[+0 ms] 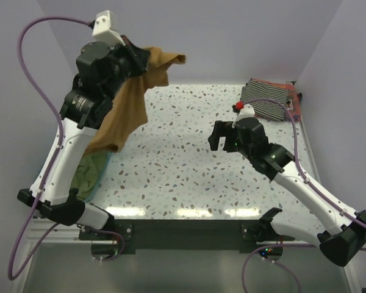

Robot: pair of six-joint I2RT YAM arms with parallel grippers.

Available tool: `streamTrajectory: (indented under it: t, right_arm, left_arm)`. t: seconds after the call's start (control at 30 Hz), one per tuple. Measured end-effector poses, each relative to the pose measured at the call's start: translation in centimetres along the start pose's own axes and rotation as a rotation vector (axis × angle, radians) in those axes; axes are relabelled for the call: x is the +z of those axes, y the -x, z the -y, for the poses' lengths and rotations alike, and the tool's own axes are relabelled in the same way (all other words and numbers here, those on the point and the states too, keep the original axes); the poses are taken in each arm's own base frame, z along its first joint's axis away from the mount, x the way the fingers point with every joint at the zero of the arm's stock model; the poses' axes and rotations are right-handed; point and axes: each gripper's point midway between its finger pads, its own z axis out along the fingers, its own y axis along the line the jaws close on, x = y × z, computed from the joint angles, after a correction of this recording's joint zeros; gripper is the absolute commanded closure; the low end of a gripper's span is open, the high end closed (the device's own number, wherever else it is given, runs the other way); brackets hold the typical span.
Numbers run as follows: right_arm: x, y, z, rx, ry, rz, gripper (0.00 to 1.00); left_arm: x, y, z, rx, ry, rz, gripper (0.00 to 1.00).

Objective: Fold and stack the tank tops
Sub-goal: Move the tank top to the center of the board

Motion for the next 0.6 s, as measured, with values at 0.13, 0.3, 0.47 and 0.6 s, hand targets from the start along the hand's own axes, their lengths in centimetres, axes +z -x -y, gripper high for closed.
streamTrajectory:
  t: [0.13,0.3,0.47,0.6]
  right_arm:
    - [-1.4,1.3,1.0,0.017,-0.045,0.062,0.01]
    - [-3.0,2.4,2.3,0.046,-0.090,0.135,0.01]
    - [-2.2,0.1,3.7,0.046,-0.144,0.093,0.01]
    - [-0.7,-3.1,4.9,0.035,-0.195,0.009,0.01]
  left_arm:
    - [1.2,-3.5,4.5,0.028,-0.108,-0.074,1.00]
    - [2.0,-13.9,2.6,0.034,-0.115,-0.272,1.00]
    - [-1.7,-30.6,-3.9,-0.010,-0.054,-0.592,1.00]
    - [-9.6,-43.2,-8.3,-0.039,-0.004,-0.898,0.93]
